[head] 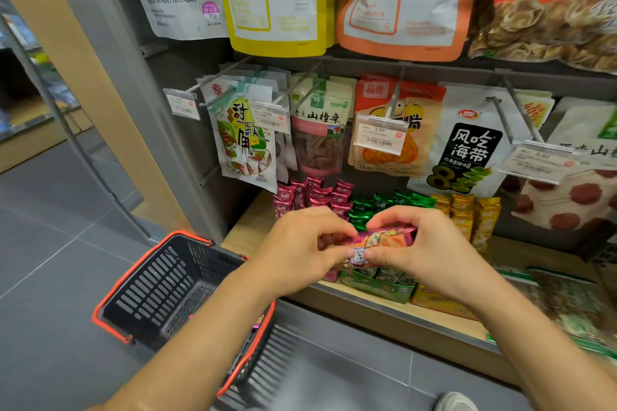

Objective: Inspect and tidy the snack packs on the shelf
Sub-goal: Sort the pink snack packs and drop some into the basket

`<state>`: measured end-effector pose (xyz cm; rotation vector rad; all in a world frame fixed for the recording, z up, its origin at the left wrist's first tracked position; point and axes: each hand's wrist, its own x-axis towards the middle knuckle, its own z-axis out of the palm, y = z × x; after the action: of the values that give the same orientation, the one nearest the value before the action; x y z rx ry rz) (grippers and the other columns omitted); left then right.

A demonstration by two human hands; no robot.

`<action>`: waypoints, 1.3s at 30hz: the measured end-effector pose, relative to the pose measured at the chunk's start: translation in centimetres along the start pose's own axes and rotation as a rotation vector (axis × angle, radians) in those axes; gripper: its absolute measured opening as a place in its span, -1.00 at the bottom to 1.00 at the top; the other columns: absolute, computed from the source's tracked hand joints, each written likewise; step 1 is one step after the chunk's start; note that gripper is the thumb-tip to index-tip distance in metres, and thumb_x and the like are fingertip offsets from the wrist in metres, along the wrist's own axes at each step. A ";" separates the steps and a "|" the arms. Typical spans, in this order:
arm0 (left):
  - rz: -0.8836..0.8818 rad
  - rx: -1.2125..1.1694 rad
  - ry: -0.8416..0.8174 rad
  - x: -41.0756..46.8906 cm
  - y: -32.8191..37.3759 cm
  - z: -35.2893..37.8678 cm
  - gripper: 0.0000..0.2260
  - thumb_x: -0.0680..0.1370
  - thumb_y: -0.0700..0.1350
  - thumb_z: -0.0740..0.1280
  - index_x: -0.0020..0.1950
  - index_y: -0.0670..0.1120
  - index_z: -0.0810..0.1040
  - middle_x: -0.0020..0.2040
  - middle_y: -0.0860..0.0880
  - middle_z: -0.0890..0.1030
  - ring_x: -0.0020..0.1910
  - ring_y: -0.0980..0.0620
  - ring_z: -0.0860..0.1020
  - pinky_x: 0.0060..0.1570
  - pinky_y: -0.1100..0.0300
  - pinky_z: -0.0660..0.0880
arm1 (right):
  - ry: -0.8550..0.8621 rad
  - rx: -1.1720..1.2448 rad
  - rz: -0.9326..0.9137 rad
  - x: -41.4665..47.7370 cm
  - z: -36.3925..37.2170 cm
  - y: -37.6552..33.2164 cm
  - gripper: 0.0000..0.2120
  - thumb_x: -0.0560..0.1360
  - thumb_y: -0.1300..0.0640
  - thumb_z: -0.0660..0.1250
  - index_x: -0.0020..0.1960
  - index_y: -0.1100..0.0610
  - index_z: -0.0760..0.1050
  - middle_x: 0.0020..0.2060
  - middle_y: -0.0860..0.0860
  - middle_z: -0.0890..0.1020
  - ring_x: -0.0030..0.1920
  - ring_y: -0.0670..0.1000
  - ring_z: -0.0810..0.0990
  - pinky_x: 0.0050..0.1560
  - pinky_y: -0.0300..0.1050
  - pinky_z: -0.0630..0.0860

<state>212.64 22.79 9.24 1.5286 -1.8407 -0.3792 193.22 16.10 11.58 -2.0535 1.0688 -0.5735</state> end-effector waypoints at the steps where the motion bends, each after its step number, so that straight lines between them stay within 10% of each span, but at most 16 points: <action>1: -0.004 -0.013 -0.001 0.1 0.1 0.1 -0.79 0.42 -0.10 0.52 0.05 -0.03 0.70 -0.10 0.10 0.62 -0.16 0.14 0.57 -0.13 0.10 0.55 | 0.014 0.005 0.000 0.0 0.2 0.1 -0.70 0.26 0.00 0.61 -0.07 -0.09 0.59 -0.18 -0.12 0.65 -0.19 -0.13 0.62 -0.13 -0.15 0.58; 6: -0.063 -0.080 0.044 0.1 0.6 0.0 -0.75 0.36 -0.12 0.57 0.02 -0.06 0.72 -0.11 0.09 0.63 -0.15 0.14 0.58 -0.12 0.15 0.54 | 0.083 0.099 0.012 0.0 0.5 0.5 -0.58 0.19 -0.09 0.62 -0.06 -0.15 0.49 -0.30 -0.05 0.62 -0.36 -0.19 0.56 -0.38 -0.31 0.48; 11: -0.190 -0.260 0.180 0.4 0.5 -0.4 -0.81 0.37 -0.25 0.55 -0.07 -0.05 0.70 -0.22 0.06 0.65 -0.22 0.12 0.61 -0.13 0.23 0.56 | 0.010 0.555 0.028 0.1 1.1 -0.1 -0.55 0.22 -0.01 0.57 0.07 -0.05 0.53 -0.09 -0.06 0.73 -0.05 -0.06 0.70 0.05 -0.03 0.59; 23: -0.268 -0.583 0.195 0.3 1.4 -0.7 -0.77 0.35 -0.29 0.55 -0.19 0.02 0.62 -0.24 0.02 0.65 -0.20 0.04 0.62 -0.14 0.14 0.60 | -0.029 0.098 -0.173 -0.3 1.8 -0.1 -0.62 0.45 0.14 0.48 0.24 -0.04 0.54 -0.02 -0.22 0.66 0.00 -0.30 0.60 -0.01 -0.47 0.47; 31: -0.312 -0.718 0.141 0.3 1.5 -1.2 -0.93 0.40 -0.10 0.52 -0.22 0.02 0.65 -0.30 0.01 0.65 -0.33 0.08 0.60 -0.26 0.24 0.54 | -0.016 -0.119 -0.190 -0.6 2.3 -0.1 -0.56 0.48 0.13 0.43 0.32 -0.12 0.48 0.07 -0.19 0.64 0.09 -0.14 0.59 0.16 -0.08 0.54; 39: -0.299 -0.528 0.239 0.6 0.7 -2.5 -0.73 0.43 -0.35 0.46 -0.30 0.03 0.70 -0.33 0.02 0.67 -0.31 0.12 0.62 -0.28 0.28 0.54 | 0.046 -0.180 -0.349 -0.6 3.4 0.1 -0.53 0.49 -0.12 0.32 0.37 -0.24 0.32 0.02 -0.18 0.55 0.04 -0.15 0.50 0.04 -0.11 0.50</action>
<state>213.78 22.89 11.62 1.3969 -1.2032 -0.7241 195.08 17.87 9.35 -2.4186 0.8144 -0.7224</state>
